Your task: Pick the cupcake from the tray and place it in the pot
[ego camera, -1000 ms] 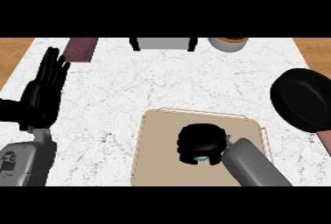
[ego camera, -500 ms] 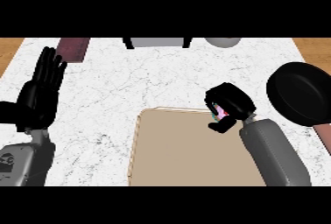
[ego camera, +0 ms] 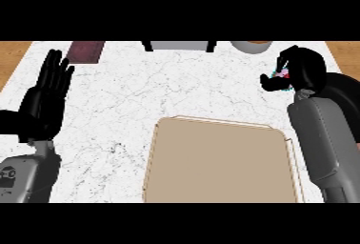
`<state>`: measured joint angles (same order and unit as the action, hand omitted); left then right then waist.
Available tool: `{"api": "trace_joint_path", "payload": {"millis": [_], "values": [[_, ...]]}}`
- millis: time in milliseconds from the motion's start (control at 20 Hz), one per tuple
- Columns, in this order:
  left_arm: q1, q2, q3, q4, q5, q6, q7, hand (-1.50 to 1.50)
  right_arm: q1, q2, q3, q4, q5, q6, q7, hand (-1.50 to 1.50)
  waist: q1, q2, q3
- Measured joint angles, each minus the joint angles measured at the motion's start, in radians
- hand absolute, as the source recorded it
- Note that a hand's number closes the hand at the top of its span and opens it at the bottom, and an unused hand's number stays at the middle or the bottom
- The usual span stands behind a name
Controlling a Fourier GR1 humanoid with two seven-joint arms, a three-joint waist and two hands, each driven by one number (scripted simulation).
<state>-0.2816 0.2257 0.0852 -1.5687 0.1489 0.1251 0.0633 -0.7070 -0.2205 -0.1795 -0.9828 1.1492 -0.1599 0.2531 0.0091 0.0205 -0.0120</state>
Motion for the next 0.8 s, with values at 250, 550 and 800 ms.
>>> {"api": "trace_joint_path", "payload": {"millis": [250,550,800], "values": [[-0.009,-0.009,-0.020,-0.002,-0.001,-0.011,-0.003,0.00,-0.119,-0.065,-0.073,0.024,0.176,-0.108,0.358,1.50,0.038,0.005,-0.001],[-0.030,-0.016,-0.033,0.013,0.000,-0.023,-0.006,0.00,-0.253,-0.108,-0.084,0.090,0.459,-0.137,0.757,1.50,0.063,0.008,0.003],[-0.049,-0.014,-0.026,0.034,-0.001,-0.019,0.004,0.00,-0.345,-0.087,-0.097,0.174,0.621,-0.066,0.889,1.50,0.052,0.000,0.007]]}}
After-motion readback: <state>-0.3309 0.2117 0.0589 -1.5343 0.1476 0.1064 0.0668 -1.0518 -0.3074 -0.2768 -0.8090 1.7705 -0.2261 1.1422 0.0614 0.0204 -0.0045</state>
